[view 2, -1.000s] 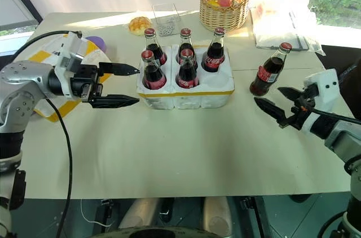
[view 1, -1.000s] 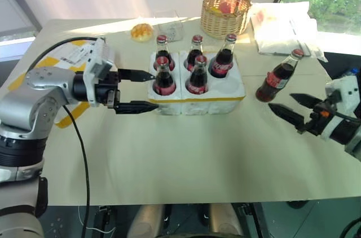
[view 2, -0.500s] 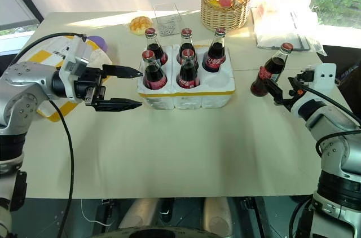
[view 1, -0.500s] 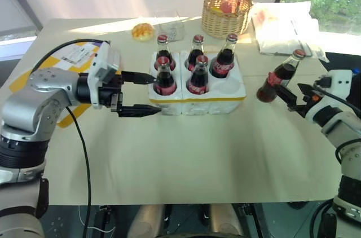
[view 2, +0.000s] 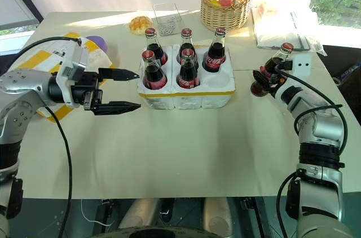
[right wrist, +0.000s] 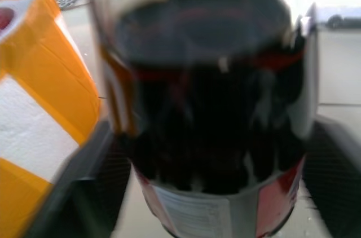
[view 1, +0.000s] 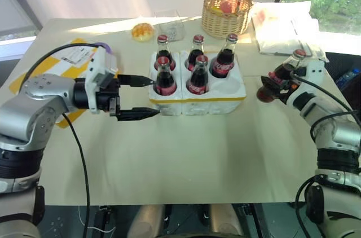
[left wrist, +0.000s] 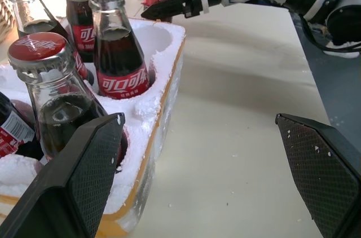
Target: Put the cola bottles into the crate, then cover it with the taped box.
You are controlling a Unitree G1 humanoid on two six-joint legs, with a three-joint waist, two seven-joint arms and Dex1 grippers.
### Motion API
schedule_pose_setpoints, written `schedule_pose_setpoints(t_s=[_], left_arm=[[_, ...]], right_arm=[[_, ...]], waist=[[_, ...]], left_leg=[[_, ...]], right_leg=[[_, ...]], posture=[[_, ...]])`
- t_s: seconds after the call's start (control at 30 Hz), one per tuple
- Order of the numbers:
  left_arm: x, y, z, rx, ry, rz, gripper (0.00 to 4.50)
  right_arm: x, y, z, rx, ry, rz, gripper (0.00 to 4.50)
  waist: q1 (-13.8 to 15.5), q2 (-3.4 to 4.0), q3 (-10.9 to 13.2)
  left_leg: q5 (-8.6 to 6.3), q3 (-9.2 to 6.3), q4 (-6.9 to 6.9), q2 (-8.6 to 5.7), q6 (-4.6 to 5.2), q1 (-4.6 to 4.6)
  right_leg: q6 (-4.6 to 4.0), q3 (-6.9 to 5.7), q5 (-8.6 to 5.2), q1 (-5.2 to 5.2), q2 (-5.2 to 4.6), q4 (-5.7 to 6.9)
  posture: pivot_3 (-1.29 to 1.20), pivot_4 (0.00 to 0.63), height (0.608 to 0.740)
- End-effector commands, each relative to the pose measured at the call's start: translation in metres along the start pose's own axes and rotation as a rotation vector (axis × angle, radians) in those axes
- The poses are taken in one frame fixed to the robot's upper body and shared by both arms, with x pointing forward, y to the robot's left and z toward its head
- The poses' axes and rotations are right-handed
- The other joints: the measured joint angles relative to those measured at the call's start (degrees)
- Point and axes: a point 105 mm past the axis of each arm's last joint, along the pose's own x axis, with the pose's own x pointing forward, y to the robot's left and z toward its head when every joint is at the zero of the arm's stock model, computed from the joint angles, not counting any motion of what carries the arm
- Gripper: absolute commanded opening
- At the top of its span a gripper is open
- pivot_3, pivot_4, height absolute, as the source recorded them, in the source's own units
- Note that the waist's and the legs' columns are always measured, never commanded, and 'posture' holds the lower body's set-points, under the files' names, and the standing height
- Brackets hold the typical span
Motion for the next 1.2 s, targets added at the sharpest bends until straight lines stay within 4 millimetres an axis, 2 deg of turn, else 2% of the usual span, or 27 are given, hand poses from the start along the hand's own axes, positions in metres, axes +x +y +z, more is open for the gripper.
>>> schedule_pose_setpoints(t_s=[0.03, 0.13, 0.2, 0.3, 0.43, 0.53, 0.7, 1.0, 1.1, 1.2], left_arm=[[-0.008, 0.000, 0.013, 0.049, -0.018, 0.020, 4.50], [-0.009, 0.000, 0.012, 0.047, -0.016, 0.024, 4.50], [-0.008, 0.001, 0.012, 0.047, -0.018, 0.026, 4.50], [-0.008, 0.002, 0.013, 0.045, -0.023, 0.027, 4.50], [-0.007, 0.002, 0.013, 0.045, -0.025, 0.029, 4.50], [-0.007, 0.004, 0.013, 0.049, -0.026, 0.034, 4.50], [-0.006, 0.005, 0.012, 0.051, -0.027, 0.043, 4.50], [-0.006, 0.003, 0.014, 0.054, -0.030, 0.060, 4.50], [-0.008, 0.004, 0.015, 0.056, -0.030, 0.071, 4.50], [-0.009, 0.004, 0.016, 0.057, -0.027, 0.081, 4.50]], right_arm=[[-0.003, 0.005, 0.029, -0.024, -0.109, 0.030, 2.85], [-0.008, 0.008, 0.046, -0.008, -0.170, 0.053, 2.85], [-0.015, 0.020, 0.071, 0.041, -0.256, 0.125, 2.85], [-0.028, 0.050, 0.104, 0.122, -0.345, 0.290, 2.85], [-0.040, 0.094, 0.119, 0.143, -0.349, 0.502, 2.85], [-0.044, 0.127, 0.117, 0.106, -0.309, 0.630, 2.85], [-0.033, 0.147, 0.101, 0.045, -0.228, 0.686, 2.85], [-0.004, 0.151, 0.064, -0.186, -0.099, 0.659, 2.85], [0.002, 0.146, 0.061, -0.213, -0.092, 0.632, 2.85], [0.002, 0.136, 0.067, -0.197, -0.105, 0.610, 2.85]], waist=[[-0.04, 0.01, 0.01], [-0.11, 0.12, 0.07], [-0.10, 0.25, 0.15], [-0.16, 0.51, 0.30], [-0.55, 0.50, 0.30], [-0.49, 0.49, 0.29], [-0.25, 0.49, 0.29], [-0.14, 0.42, 0.26], [-0.26, 0.42, 0.26], [-0.28, 0.42, 0.26]], left_leg=[[0.00, 0.00, 0.00, 0.00, 0.00, 0.00], [0.00, 0.00, -0.03, 0.00, 0.00, 0.00], [0.00, 0.01, -0.03, 0.00, -0.01, -0.01], [0.00, 0.01, -0.04, 0.00, 0.00, -0.03], [0.01, 0.03, -0.17, 0.03, -0.02, -0.04], [0.02, 0.03, -0.21, 0.03, -0.03, -0.03], [0.02, 0.04, -0.16, 0.01, -0.02, -0.03], [0.03, 0.06, -0.15, 0.01, -0.04, -0.03], [0.04, 0.07, -0.16, 0.00, -0.05, -0.03], [0.04, 0.06, -0.15, 0.01, -0.06, -0.02]], right_leg=[[0.00, 0.00, 0.00, -0.01, 0.00, 0.00], [0.00, 0.00, 0.00, -0.04, 0.01, 0.01], [0.00, 0.00, 0.00, -0.05, 0.00, 0.00], [0.00, 0.01, 0.00, -0.08, 0.00, 0.01], [0.00, 0.04, 0.00, -0.17, 0.01, 0.05], [0.00, 0.03, 0.00, -0.17, 0.02, 0.02], [0.00, 0.03, 0.00, -0.16, 0.00, 0.02], [0.00, 0.02, 0.00, -0.16, 0.01, 0.04], [0.00, 0.03, 0.00, -0.17, 0.01, 0.04], [-0.01, 0.03, 0.01, -0.16, 0.01, 0.04]], posture=[[0.00, 0.150, 0.740], [0.00, 0.150, 0.740], [0.00, 0.150, 0.740], [0.00, 0.150, 0.740], [0.00, 0.150, 0.740], [0.00, 0.150, 0.740], [0.00, 0.150, 0.740], [0.00, 0.150, 0.740], [0.00, 0.150, 0.740], [0.00, 0.150, 0.740]])
